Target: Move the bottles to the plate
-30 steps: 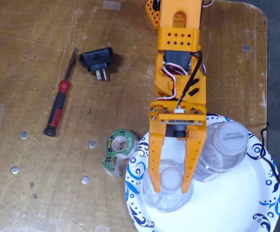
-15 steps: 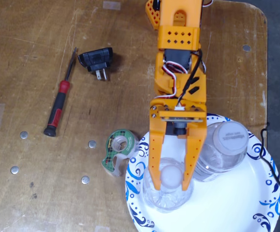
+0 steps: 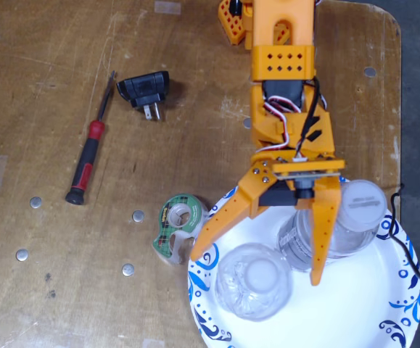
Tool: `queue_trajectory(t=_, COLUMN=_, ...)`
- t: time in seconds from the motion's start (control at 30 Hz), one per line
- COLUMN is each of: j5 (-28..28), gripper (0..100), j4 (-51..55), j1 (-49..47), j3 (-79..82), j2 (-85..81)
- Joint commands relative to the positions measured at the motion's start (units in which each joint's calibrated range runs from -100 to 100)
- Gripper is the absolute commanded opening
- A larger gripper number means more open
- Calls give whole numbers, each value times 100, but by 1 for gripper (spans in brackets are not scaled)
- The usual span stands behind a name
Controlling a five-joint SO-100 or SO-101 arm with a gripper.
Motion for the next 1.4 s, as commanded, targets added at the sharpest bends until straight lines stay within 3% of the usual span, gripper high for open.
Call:
queue_trajectory(t=0.0, j5=-114, gripper=48, j4=-132, j1=-110, j3=-176, j2=-166)
queue_trajectory(t=0.3, j5=-114, gripper=48, j4=303, j1=-131, j3=-221, j2=-950)
queue_trajectory(t=0.5, j5=-114, gripper=47, j4=1974, j1=-67, j3=-392, j2=-2207)
queue_trajectory(t=0.73, j5=-78, gripper=35, j4=4446, j1=117, j3=-68, j2=-4104)
queue_trajectory(t=0.87, j5=-67, gripper=22, j4=5351, j1=472, j3=698, j2=-5318)
queue_trajectory(t=1.03, j5=-62, gripper=1, j4=5665, j1=828, j3=1869, j2=-6583)
queue_trajectory(t=1.37, j5=-83, gripper=2, j4=5656, j1=526, j3=4590, j2=-8522)
